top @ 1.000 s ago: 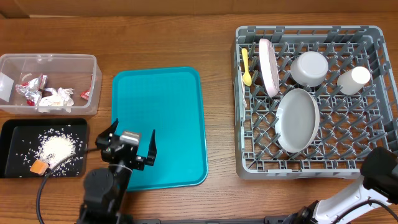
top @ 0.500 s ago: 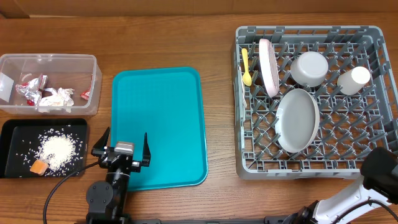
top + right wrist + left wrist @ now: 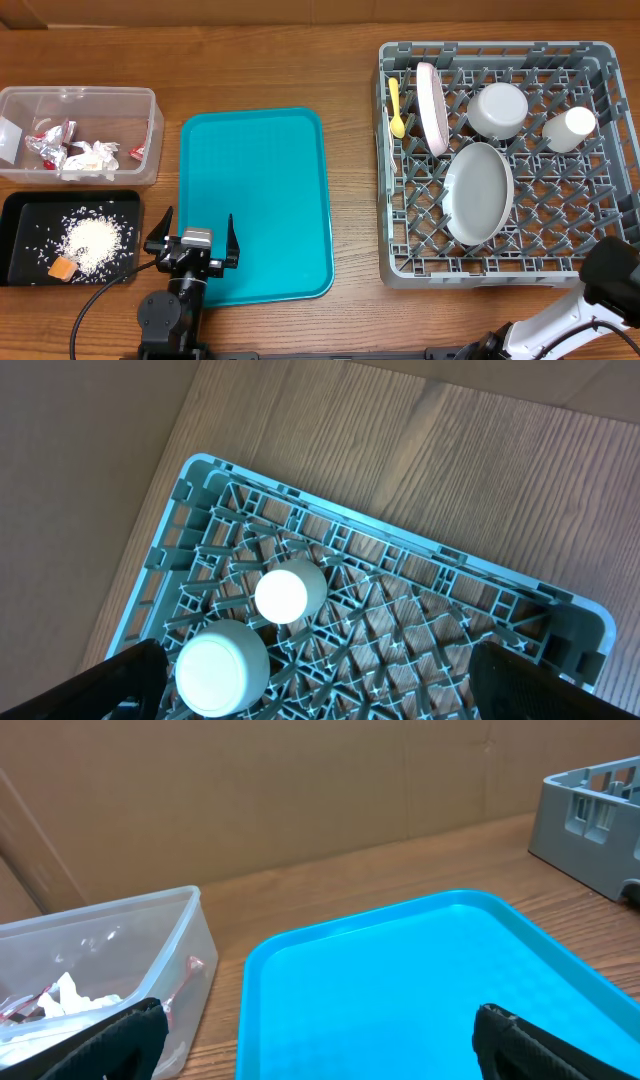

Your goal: Sort waste into correct bins and load items into the dishwasher rack

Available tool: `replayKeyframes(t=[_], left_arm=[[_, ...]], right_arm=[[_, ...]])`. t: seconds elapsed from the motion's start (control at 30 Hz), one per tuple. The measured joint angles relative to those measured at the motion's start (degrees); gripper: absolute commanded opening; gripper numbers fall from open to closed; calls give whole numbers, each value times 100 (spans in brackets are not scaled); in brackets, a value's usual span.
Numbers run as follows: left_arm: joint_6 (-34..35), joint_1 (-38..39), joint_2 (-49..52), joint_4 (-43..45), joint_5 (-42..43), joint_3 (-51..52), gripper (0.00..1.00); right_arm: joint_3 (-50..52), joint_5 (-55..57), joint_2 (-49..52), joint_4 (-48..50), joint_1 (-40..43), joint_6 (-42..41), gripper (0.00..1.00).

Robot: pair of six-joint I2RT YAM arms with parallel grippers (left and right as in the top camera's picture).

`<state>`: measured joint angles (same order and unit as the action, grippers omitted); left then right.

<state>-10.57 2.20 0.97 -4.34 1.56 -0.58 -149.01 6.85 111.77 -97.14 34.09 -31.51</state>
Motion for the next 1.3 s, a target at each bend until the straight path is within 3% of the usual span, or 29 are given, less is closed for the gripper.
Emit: replayKeyframes(t=[0.93, 1.3], left_arm=[[-15, 0, 0, 0, 0, 0, 100], [-15, 0, -2, 0, 0, 0, 100]], right_arm=[[44, 0, -181, 4, -59, 0, 100], [13, -9, -2983, 9, -1493, 2, 100]])
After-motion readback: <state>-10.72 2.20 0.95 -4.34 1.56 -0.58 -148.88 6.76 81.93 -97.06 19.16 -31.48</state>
